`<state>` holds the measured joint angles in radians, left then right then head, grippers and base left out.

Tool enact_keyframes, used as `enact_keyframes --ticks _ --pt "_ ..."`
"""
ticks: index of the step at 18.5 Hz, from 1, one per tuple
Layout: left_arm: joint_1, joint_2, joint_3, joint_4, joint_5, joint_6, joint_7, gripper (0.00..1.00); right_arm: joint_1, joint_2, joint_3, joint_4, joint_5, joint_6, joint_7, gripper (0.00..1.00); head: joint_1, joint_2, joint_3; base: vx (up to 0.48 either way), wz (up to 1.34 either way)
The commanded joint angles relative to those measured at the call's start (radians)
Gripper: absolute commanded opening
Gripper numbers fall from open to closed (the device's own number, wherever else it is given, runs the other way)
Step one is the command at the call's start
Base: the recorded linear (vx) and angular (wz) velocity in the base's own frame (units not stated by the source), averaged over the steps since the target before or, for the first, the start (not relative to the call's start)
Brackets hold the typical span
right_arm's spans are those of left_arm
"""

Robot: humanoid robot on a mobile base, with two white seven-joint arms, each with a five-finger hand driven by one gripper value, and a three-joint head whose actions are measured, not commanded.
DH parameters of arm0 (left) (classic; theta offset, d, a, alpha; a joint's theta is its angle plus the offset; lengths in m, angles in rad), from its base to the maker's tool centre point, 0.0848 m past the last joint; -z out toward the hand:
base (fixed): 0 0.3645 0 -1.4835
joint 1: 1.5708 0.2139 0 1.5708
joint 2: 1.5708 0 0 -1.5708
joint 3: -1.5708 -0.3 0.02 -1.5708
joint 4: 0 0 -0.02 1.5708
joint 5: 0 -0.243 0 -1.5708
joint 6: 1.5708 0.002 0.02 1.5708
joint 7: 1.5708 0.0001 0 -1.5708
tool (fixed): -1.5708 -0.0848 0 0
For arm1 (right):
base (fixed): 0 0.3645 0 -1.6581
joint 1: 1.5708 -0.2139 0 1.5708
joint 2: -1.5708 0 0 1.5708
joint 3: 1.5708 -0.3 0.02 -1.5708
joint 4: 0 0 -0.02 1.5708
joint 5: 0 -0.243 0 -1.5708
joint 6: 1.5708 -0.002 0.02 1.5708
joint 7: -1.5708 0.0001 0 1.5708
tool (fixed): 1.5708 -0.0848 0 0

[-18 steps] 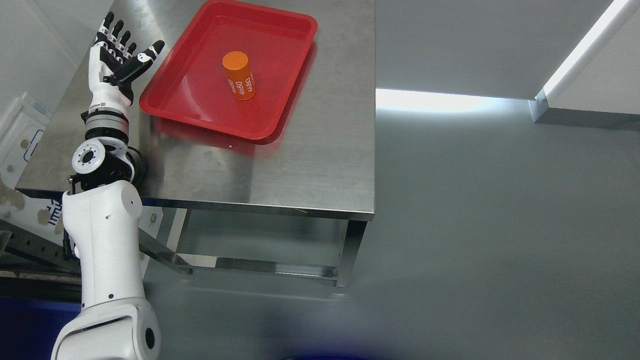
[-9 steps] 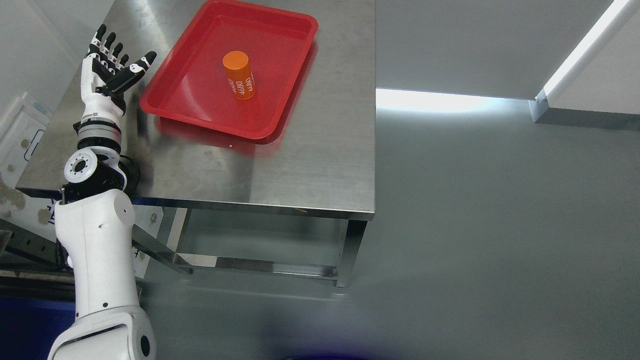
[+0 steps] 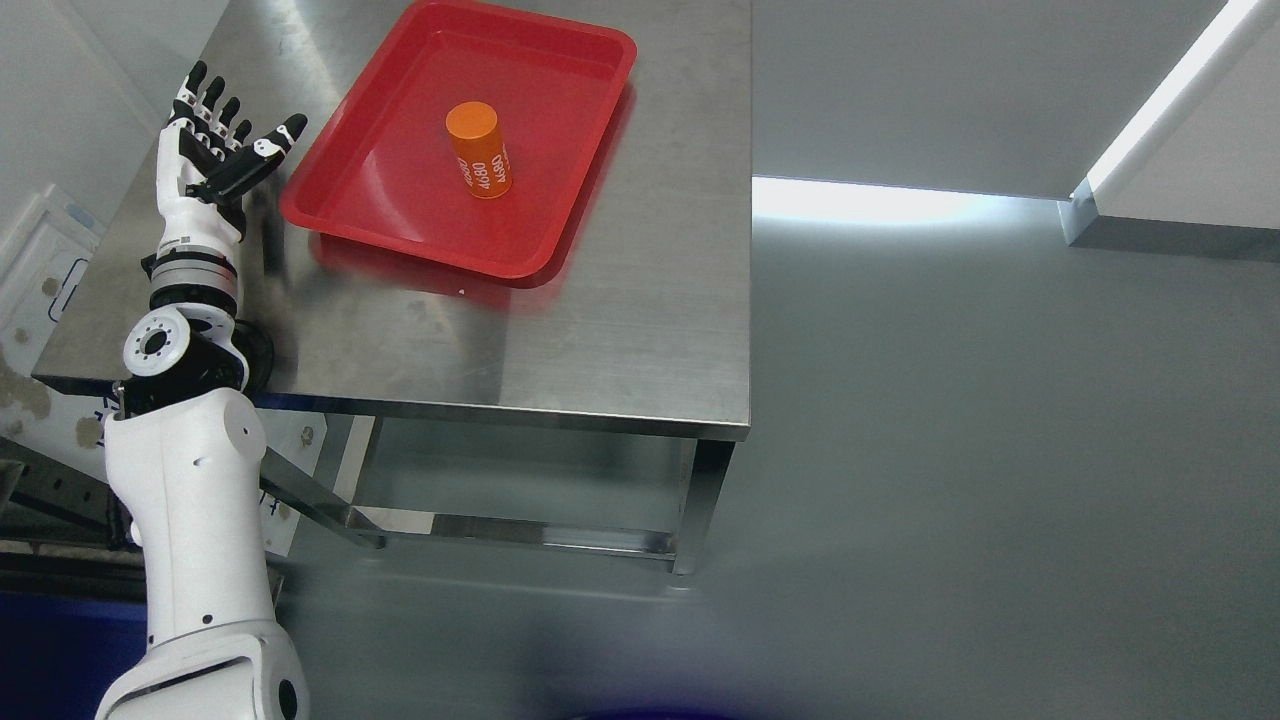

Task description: Grab orange capacitor from left shelf to right desk

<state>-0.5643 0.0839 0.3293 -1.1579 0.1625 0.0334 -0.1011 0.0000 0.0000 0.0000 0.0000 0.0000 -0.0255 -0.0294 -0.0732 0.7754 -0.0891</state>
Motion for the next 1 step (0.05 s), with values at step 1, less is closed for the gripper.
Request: enact_keyframes --ticks 1 --pt "-0.002 -0.004 0.004 -0.006 0.0 0.0 0.0 1.0 0.02 -0.017 -0.012 -0.017 0.005 0.001 0.0 1.0 0.0 0.0 0.0 0.0 0.0"
